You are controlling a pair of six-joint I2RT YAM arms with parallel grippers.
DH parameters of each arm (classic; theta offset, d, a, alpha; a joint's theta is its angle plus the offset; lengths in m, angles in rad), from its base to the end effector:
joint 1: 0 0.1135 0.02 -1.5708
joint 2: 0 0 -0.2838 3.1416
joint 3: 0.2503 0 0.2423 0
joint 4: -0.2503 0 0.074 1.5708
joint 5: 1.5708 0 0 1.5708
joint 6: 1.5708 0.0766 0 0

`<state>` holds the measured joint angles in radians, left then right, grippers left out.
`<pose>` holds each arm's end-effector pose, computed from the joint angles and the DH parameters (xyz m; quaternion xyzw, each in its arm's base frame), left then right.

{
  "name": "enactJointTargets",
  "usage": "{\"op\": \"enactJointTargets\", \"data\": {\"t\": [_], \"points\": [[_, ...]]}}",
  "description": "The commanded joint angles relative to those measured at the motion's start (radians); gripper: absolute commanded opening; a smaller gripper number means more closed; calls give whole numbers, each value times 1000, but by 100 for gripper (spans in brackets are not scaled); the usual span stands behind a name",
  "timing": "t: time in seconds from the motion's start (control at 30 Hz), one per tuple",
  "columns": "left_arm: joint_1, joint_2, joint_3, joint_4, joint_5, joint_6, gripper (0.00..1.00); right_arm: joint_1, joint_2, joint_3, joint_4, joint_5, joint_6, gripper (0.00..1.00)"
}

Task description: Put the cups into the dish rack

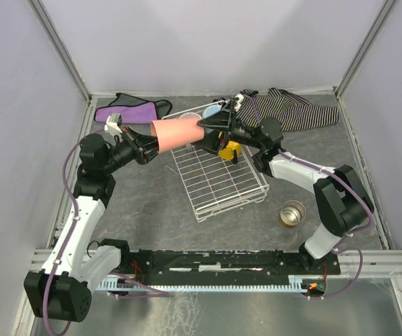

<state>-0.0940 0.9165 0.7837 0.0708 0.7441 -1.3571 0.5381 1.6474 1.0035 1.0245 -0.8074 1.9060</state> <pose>0.2122 -0.0721 0.3590 -0.1998 0.6949 -0.6215 0.3015 0.3008 0.2440 0.3507 0.0736 0.6051 0.7909 0.0533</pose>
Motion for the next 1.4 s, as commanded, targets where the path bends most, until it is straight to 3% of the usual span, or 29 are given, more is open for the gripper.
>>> {"op": "enactJointTargets", "data": {"t": [0.0, 0.73, 0.87, 1.0, 1.1, 1.37], "points": [[-4, -14, 2, 16, 50, -11, 3, 7, 17, 60, 141, 5, 24, 100], [-4, -1, -9, -12, 47, 0, 3, 44, 32, 70, 106, -13, 0, 93], [-4, -6, -14, -16, 48, 0, 3, 47, 29, 54, 102, -15, -8, 78], [-4, -13, -23, -23, 49, 4, 3, 46, 29, 40, 108, -1, -9, 51], [-4, -21, -29, -56, 44, 26, 3, 46, 24, 42, 102, 9, -16, 41], [5, -33, -43, -146, -1, 105, 40, 31, -30, 47, -46, 0, -118, 37]]}}
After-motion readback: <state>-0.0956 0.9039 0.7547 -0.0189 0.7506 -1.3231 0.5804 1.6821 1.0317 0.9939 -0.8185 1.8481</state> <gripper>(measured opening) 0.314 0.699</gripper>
